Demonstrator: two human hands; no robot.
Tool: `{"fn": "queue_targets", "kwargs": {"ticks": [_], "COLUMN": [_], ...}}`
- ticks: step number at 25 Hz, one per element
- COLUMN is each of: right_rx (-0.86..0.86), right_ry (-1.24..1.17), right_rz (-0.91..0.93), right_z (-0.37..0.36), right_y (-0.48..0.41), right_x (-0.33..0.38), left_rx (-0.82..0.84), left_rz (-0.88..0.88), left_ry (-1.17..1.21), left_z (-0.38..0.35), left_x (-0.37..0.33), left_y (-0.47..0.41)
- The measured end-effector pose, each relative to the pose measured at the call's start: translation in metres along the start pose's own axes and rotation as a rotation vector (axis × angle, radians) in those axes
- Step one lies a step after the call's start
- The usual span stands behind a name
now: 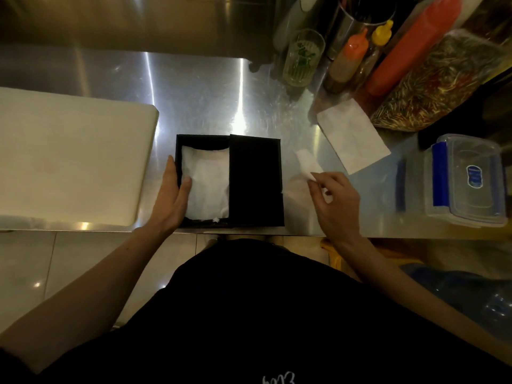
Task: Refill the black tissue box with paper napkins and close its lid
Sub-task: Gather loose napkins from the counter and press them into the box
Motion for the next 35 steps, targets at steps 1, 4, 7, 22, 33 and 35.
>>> {"fn": "queue_targets", "kwargs": {"ticks": [1, 4, 7, 22, 33, 35], "right_rx": [0.001, 0.048, 0.154, 0.661, 0.622, 0.692], "right_ry": [-0.035, -0.086, -0.060, 0.713, 0.576, 0.593], "right_rz": [0.039, 0.078, 0.073, 0.184, 0.193, 0.165], "right_z": [-0.010, -0.047, -0.085, -0.206, -0.200, -0.203], "right_y": [-0.004, -0.015, -0.019, -0.008, -0.009, -0.010], "right_x": [0.019, 0.069, 0.102, 0.110, 0.129, 0.125], "left_rx": [0.004, -0.011, -0.052, 0.052, -0.015, -0.018], "left_rz": [-0.038, -0.131, -0.166, -0.171, -0.195, -0.198], "left_ry": [-0.050, -0.238, -0.318, -0.797, -0.868, -0.861], "left_z": [0.003, 0.014, 0.029, 0.061, 0.060, 0.059], "left_x": [0.002, 0.013, 0.019, 0.098, 0.098, 0.099], "left_y": [0.000, -0.002, -0.006, -0.035, -0.035, -0.035]}}
Point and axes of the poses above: each hand's wrist, its own y-axis away from the middle knuckle, its own z-axis out of the back of the hand, x = y × z, the point moved 1 cm from there along -y, towards the middle knuckle, and after that the axes turned 5 degrees about -y, right-handed, at the moved point
